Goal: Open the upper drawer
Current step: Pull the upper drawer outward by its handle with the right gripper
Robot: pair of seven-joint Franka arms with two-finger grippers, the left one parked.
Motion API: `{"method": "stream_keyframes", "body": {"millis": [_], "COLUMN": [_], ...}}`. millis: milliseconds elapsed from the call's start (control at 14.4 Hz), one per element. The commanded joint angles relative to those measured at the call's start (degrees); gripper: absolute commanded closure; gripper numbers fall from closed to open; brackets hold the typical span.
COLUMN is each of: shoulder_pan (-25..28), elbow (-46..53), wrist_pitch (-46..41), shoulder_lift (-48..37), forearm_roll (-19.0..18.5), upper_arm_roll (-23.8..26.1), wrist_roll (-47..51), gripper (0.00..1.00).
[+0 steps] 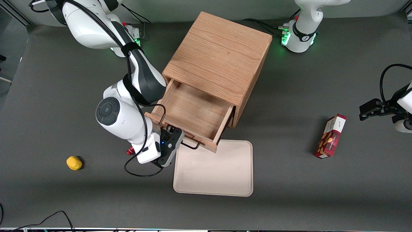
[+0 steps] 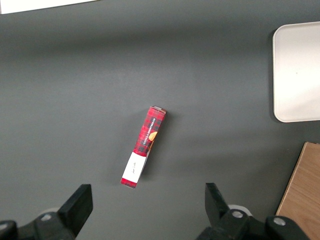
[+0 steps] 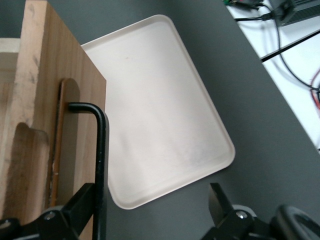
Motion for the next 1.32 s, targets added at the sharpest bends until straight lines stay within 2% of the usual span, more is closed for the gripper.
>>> {"method": "stream_keyframes", "body": {"millis": [0, 278, 696, 835, 1043, 1252], "shoulder_pan": [-0.66, -2.94, -4.61, -4.88, -5.32, -7.87], "elbow": [2.14, 2.23, 3.37, 2.93, 2.05, -2.76], "wrist_pitch": [1.93, 5.35, 4.84, 3.35, -2.53, -7.12], "shoulder_lift": [1.39, 2.7, 1.48, -0.71, -4.66, -11.59], "forearm_roll": [-0.61, -0.61, 0.26, 1.75, 6.49, 6.25], "upper_arm_roll": [-1.03, -1.03, -0.68, -0.32, -0.85, -1.02], "wrist_roll": [-1.25, -2.83, -1.25, 2.59, 6.3, 14.02], "gripper": [0.0, 0.0, 0.0, 0.0, 0.0, 0.0]}}
